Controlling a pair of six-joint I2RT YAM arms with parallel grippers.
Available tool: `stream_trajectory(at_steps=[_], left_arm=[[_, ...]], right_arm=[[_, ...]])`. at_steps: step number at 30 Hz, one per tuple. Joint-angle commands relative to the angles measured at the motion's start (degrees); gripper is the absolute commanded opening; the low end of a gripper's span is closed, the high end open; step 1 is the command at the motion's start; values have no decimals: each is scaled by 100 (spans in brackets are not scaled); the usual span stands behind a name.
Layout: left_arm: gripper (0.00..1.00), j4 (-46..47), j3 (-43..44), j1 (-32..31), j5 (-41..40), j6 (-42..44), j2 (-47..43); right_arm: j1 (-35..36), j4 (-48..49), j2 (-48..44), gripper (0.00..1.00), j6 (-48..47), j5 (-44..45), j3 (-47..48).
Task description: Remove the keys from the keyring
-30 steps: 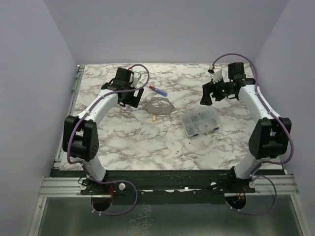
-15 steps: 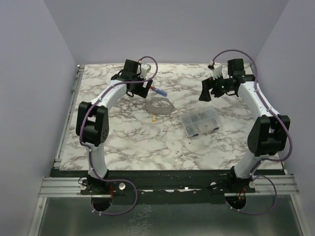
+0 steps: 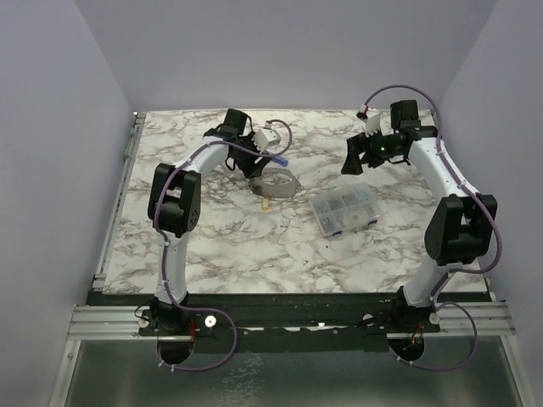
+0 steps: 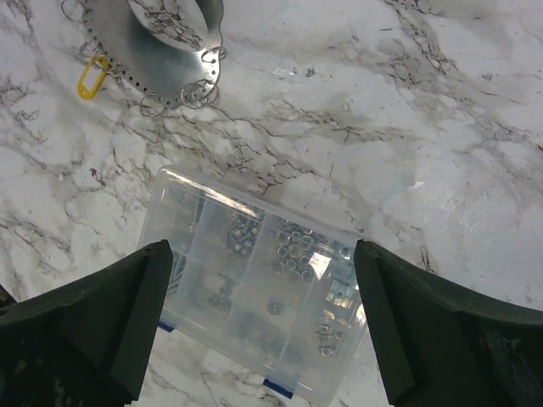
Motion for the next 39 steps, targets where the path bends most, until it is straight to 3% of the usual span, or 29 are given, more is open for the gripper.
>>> stream_trajectory(at_steps=[1,10,17,20,26,31,39], left_arm=[[66,-316,356,-18,439,878,415],[53,-1278,918,-3,296,1634,790],[12,-1845,1044,-26,366,2107,583],[0,-1884,1043,-55,300,2191,436],[0,-1884,981,-201,245,2354,-21],[0,-1704,580,-401,100,2965,-656],[0,-1117,0,-595,112,3951,-1578]], right_arm=[[-15,-195,44,100,-42,-147,113],[-15,-176,-9,100,-39,-275,80],[-15,728,-206,100,337,-1270,-267],[-15,916,-65,100,560,-1521,-179],[3,1255,199,100,950,-1878,-89],[70,1704,239,100,1181,-2067,-143],[172,2015,166,100,866,-2567,-158]])
